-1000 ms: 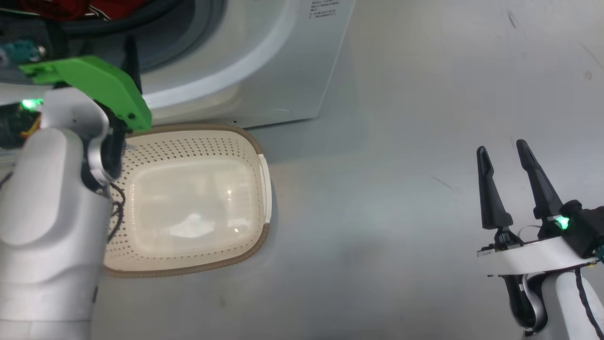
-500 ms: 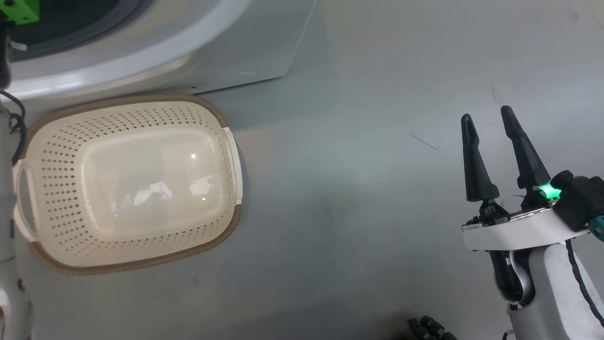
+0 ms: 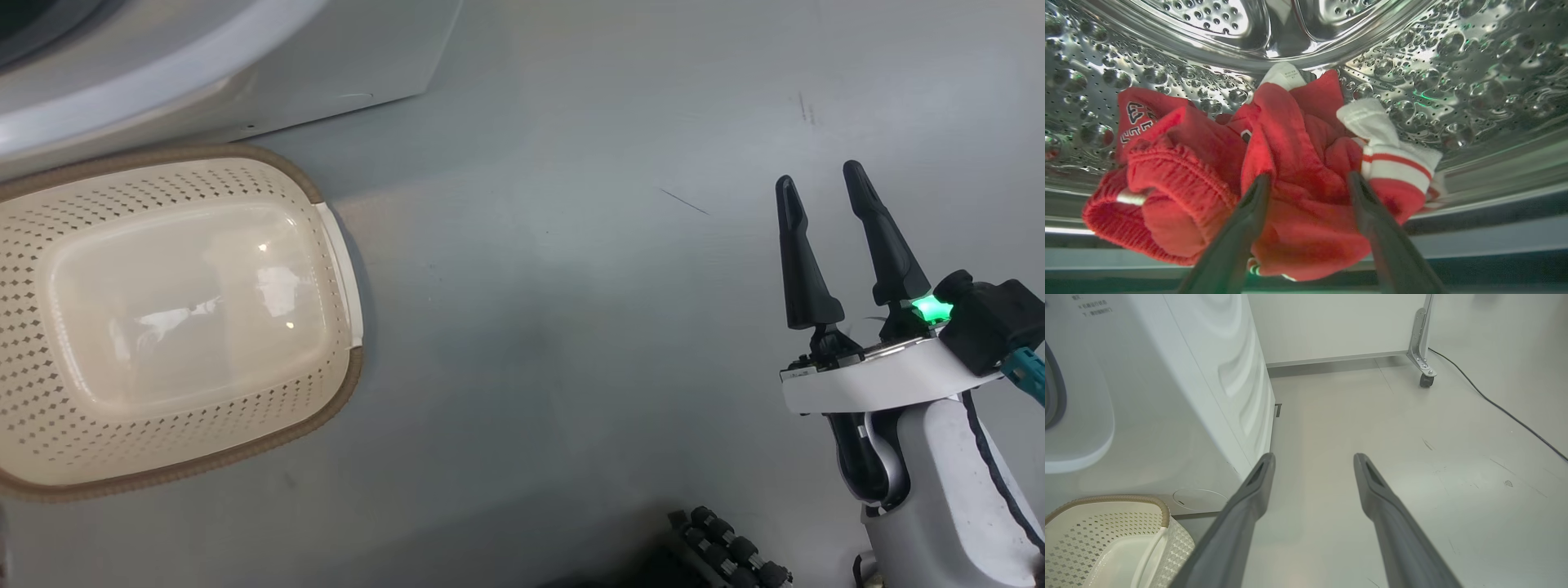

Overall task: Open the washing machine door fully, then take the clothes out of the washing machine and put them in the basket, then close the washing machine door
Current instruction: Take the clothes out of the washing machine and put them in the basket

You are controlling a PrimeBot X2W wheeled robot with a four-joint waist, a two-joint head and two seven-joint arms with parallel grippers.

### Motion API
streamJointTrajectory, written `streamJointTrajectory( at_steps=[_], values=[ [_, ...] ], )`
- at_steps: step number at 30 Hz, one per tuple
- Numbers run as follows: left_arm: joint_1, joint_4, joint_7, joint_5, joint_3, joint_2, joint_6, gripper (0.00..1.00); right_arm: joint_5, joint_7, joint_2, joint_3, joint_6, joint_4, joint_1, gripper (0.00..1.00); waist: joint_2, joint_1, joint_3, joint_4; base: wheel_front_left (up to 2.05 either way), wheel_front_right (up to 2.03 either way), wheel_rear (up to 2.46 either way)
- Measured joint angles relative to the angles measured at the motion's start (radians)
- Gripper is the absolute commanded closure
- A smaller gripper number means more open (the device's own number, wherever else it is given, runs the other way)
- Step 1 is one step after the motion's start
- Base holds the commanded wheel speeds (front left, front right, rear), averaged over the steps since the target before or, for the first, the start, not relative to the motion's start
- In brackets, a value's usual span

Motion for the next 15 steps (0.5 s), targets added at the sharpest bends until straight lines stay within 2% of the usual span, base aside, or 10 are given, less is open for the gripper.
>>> streamJointTrajectory(
  at_steps=[11, 12, 13, 14, 15],
  values=[
    [-0.032, 0.084, 0.078, 0.058, 0.058, 0.010, 0.000, 0.00, 0.010, 0.000, -0.002, -0.002, 0.000, 0.014, -0.021, 0.00, 0.0000, 0.0000, 0.017, -0.012, 0.00, 0.00, 0.00],
    [-0.036, 0.087, 0.086, 0.060, 0.063, 0.008, 0.000, 0.23, 0.010, 0.000, -0.002, -0.002, 0.000, 0.015, -0.022, 0.00, 0.0000, 0.0000, 0.018, -0.012, 0.00, 0.00, 0.00],
    [-0.039, 0.089, 0.091, 0.064, 0.067, 0.007, 0.000, 0.52, 0.010, 0.000, -0.002, -0.002, 0.000, 0.015, -0.022, 0.00, 0.0000, 0.0000, 0.019, -0.011, 0.00, 0.00, 0.00],
    [-0.041, 0.089, 0.096, 0.069, 0.068, 0.005, 0.000, 0.72, 0.011, 0.000, -0.003, -0.002, 0.000, 0.015, -0.024, 0.00, 0.0000, 0.0000, 0.019, -0.011, 0.00, 0.00, 0.00],
    [-0.044, 0.090, 0.100, 0.072, 0.069, 0.003, 0.000, 1.00, 0.013, 0.000, -0.003, -0.002, 0.000, 0.015, -0.025, 0.00, 0.0000, 0.0000, 0.020, -0.010, 0.00, 0.00, 0.00]
  ],
)
